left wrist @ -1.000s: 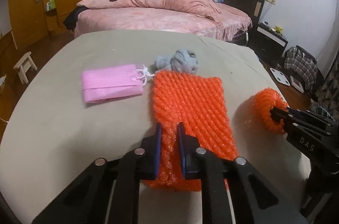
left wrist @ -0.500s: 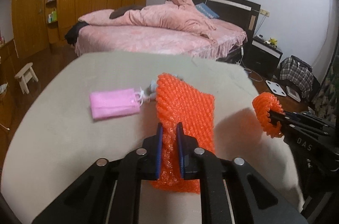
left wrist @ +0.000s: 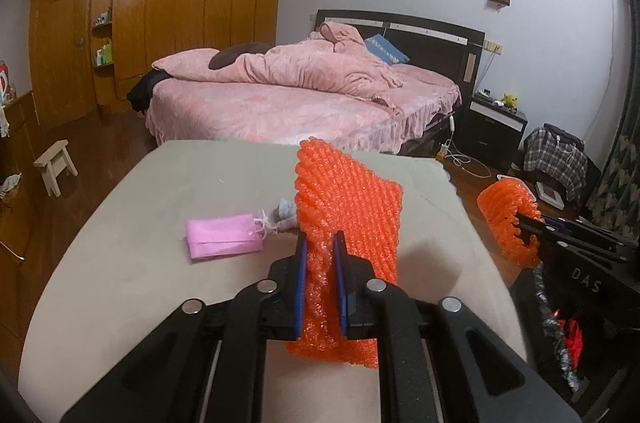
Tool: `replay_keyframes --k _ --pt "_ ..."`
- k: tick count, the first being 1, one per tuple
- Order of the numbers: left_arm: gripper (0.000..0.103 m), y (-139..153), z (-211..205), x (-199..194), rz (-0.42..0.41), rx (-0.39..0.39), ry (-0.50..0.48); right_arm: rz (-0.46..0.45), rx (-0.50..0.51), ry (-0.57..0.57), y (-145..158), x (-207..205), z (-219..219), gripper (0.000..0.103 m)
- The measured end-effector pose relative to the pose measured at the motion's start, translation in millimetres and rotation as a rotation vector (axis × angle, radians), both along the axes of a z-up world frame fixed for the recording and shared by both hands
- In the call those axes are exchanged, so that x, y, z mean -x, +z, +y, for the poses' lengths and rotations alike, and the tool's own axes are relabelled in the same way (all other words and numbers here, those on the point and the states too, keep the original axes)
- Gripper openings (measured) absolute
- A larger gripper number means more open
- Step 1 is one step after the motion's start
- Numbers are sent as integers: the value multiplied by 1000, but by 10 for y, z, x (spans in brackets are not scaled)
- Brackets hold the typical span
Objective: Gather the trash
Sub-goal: 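Lift both orange foam nets and carry them over the bin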
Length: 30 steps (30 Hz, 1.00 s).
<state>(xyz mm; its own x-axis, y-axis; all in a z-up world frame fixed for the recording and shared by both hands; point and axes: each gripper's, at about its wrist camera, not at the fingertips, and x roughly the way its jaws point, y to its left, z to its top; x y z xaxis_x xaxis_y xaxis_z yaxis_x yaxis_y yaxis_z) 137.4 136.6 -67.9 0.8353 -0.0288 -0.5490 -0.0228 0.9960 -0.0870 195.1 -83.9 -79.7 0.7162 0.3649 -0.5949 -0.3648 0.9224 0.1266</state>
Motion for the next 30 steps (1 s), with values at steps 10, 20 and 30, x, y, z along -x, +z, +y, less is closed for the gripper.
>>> replay_keyframes --k 10,20,30 --pt "12 236 -141 157 -50 0 -16 -53 -21 3 294 224 -136 18" --pt "12 404 -398 272 -79 -1 -61 -90 -26 -32 496 432 -419 18" --pt "12 459 -763 326 -88 12 -128 -103 -16 -109 561 610 -841 18"
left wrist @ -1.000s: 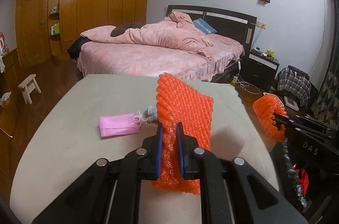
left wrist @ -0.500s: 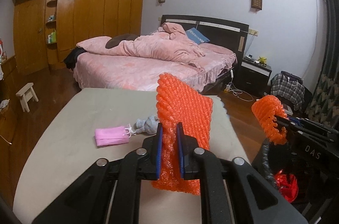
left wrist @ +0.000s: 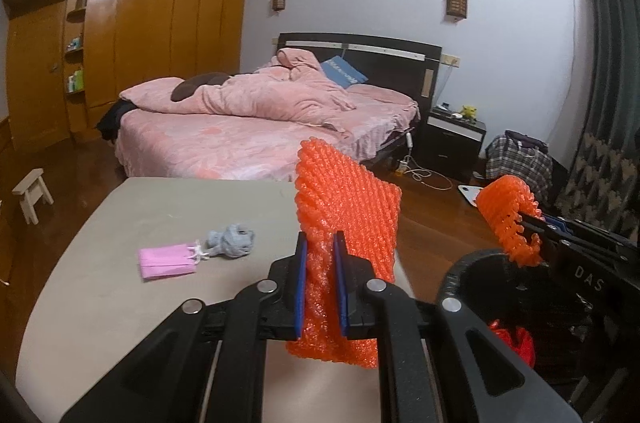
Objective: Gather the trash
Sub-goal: 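Lift both orange foam nets and carry them over the bin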
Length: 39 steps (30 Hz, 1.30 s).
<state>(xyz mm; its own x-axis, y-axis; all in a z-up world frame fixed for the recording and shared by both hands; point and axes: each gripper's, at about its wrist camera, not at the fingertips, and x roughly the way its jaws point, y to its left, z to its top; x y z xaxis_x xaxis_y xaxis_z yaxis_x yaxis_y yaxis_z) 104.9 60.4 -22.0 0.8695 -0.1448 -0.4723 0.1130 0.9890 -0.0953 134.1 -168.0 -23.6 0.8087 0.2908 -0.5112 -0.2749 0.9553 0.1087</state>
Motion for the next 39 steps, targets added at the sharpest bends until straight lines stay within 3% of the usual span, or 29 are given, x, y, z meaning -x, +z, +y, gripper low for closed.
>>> replay_keyframes --k 25,39 --pt "12 -12 -1188 110 6 15 -259 2 38 -234 -105 397 -1147 18" --pt "12 -235 -1668 131 53 -5 -365 67 60 -341 -412 633 -1634 18"
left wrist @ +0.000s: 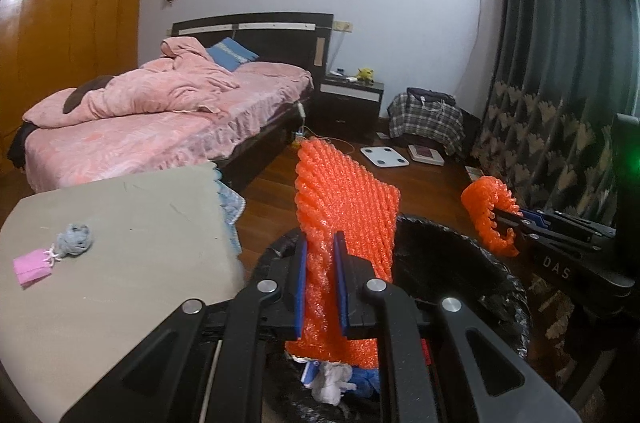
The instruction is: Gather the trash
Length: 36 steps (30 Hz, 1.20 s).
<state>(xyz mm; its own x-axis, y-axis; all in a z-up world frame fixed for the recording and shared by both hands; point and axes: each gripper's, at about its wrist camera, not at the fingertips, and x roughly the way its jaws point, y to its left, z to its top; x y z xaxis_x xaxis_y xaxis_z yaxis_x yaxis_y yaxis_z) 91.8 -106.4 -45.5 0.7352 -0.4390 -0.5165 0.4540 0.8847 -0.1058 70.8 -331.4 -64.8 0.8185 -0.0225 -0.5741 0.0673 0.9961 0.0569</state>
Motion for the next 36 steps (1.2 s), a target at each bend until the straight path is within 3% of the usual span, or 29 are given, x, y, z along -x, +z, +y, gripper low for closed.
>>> replay_keyframes --k 23,26,28,34,36 --pt "13 -334 -319 -62 75 -29 -80 73 -17 -30 -289 -73 -183 22" --pt "15 -356 -320 -69 88 -31 -82 89 -14 -29 -331 -86 -173 30" --pt "19 -359 -317 -81 95 -30 -80 99 -18 -30 -341 -108 -185 42" --pt "47 -337 -236 -135 100 -16 -60 96 -18 -45 -347 -84 -202 64" --pt "57 -320 -193 -145 92 -14 -44 83 -7 -49 -320 -74 -189 84"
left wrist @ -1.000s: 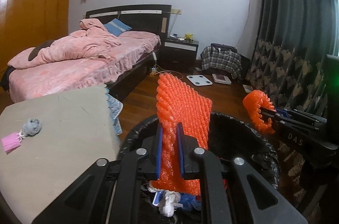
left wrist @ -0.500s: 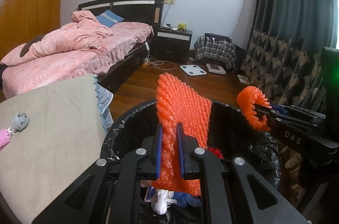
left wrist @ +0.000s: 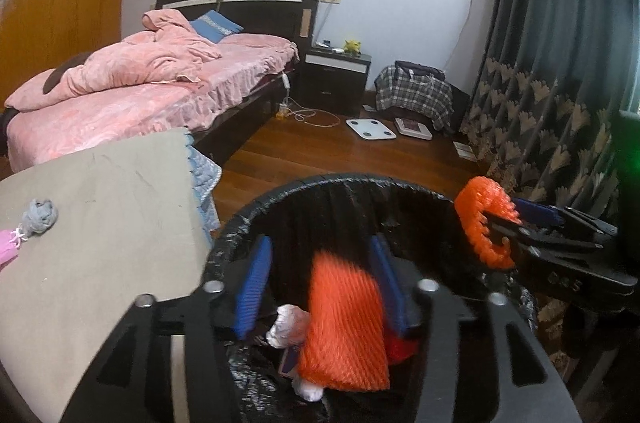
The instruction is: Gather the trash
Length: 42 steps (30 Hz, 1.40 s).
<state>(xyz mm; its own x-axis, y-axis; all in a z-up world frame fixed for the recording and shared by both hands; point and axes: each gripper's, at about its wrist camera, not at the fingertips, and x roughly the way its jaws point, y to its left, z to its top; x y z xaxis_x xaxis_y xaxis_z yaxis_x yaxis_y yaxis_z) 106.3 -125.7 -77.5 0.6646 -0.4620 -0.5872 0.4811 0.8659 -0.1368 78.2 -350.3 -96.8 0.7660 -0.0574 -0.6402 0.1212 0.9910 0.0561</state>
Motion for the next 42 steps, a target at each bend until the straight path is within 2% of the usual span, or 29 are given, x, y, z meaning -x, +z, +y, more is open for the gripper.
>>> replay_keyframes --k 3,5,23,26,30,34,42 --pt "63 31 82 -14 -13 -1 25 -11 15 2 27 7 13 88" --pt "64 41 123 -24 -15 4 37 -11 16 3 34 8 14 89" --pt "64 2 157 -1 -17 5 21 9 -1 47 -6 2 37 89" --pt "64 -23 182 -13 -12 2 29 14 -46 64 -36 -20 18 89" --pt "65 -62 207 -16 -2 1 37 26 42 84 -70 -20 135 89" --pt "65 -85 210 -4 5 10 28 31 -2 98 -94 -40 187 89" --pt "65 -112 225 1 -2 8 7 36 0 137 -120 -50 272 89"
